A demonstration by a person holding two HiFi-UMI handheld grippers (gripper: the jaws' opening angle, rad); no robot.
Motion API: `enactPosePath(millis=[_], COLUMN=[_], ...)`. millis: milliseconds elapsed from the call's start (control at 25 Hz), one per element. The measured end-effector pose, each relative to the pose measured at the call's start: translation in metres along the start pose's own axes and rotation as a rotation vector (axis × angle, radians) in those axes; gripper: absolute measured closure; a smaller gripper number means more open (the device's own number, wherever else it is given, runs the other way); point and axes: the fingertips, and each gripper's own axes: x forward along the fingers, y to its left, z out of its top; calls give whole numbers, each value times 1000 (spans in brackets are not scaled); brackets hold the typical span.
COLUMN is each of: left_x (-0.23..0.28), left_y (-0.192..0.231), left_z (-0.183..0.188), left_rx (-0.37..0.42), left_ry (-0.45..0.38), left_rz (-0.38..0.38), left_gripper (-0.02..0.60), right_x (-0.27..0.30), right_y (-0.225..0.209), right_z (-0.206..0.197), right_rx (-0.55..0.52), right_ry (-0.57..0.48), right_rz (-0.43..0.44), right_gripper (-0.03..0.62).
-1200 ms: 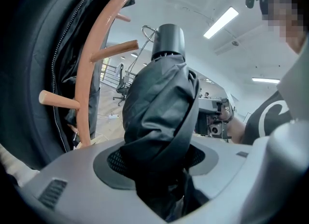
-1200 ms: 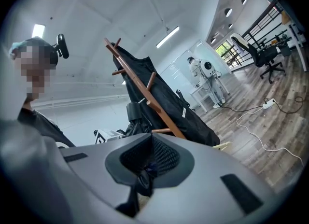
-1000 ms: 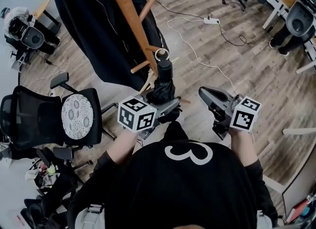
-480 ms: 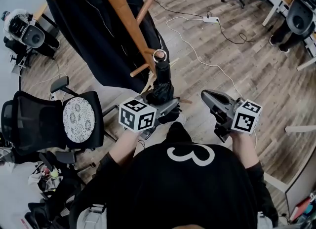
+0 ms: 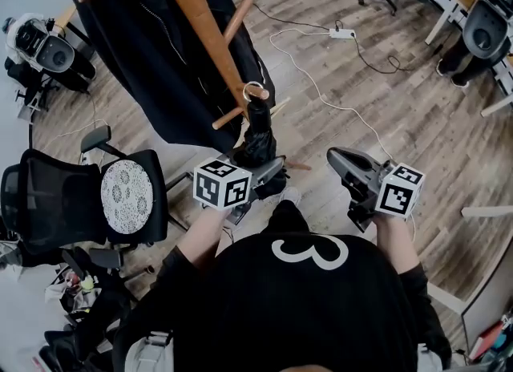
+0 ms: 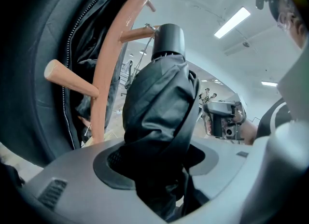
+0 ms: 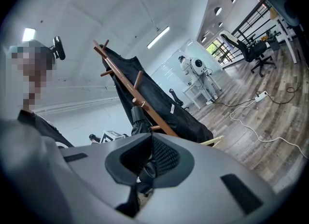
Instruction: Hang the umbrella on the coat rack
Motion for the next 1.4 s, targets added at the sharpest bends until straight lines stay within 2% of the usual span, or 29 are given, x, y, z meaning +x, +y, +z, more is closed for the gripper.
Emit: enactPosePath(millis=[240,520,1240,1400], left_x=[0,5,14,15], left_y=[16,29,50,59], left_z=[3,-3,-6,-5], left_rx=[-24,36,-29,-17], left_ry=[-29,-19,-38,-45], left_rz=[26,59,94,125], left_gripper=[308,308,308,308], right_x=[12,22,28,24], right_y=[-2,-3,-9,-10], right_z=[0,-8,-20,-20], right_rx=[0,10,26,26], right_ry=[18,48,92,94], right_rz=[4,13,12,5], right_gripper=[568,568,567,568])
